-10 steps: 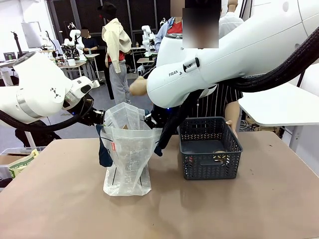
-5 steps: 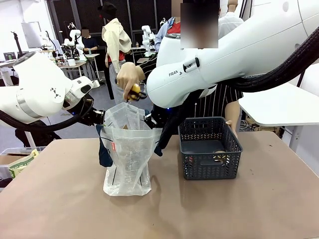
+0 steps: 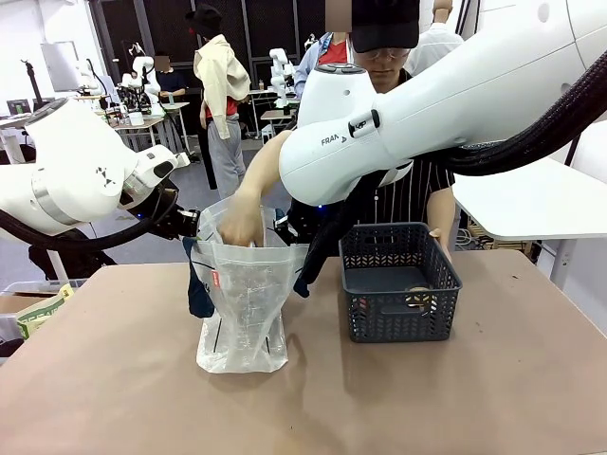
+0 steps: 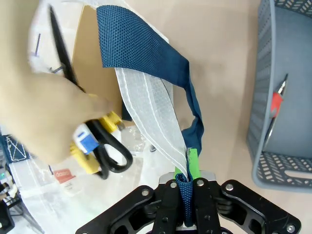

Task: Transfer purchased items from the store into the shopping bag.
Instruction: Move the Reusable shopping bag to the right side of the table.

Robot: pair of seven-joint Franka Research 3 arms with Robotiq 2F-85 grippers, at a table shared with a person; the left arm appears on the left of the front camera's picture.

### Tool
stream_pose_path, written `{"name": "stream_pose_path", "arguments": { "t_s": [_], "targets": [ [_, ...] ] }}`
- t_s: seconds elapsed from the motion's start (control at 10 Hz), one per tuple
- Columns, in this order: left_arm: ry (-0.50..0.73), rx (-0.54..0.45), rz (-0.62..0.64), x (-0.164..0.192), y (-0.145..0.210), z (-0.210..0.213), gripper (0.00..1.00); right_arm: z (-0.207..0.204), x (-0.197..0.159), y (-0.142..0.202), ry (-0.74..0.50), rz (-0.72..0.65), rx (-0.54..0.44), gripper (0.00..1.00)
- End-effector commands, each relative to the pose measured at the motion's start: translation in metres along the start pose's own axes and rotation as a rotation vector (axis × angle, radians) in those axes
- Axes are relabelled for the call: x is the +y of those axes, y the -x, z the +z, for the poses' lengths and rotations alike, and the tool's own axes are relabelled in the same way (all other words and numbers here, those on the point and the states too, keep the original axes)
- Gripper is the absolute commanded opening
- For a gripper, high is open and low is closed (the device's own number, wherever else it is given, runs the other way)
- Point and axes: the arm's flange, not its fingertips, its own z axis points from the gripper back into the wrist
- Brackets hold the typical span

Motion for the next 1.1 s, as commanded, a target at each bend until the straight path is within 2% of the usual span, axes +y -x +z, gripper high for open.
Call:
{"name": "stream_pose_path", "arguments": {
  "t_s": [0.0, 1.0],
  "targets": [
    [-0.002, -0.002, 0.001, 0.0008, 0.0023, 0.0032, 0.0, 0.0003, -0.0001, 0.0008, -0.006, -0.002, 0.004, 0.0],
    [-0.002, -0.002, 0.001, 0.0008, 0.0023, 0.0032, 0.0, 0.0003, -0.0001, 0.0008, -0.006, -0.002, 0.004, 0.0]
  ]
}}
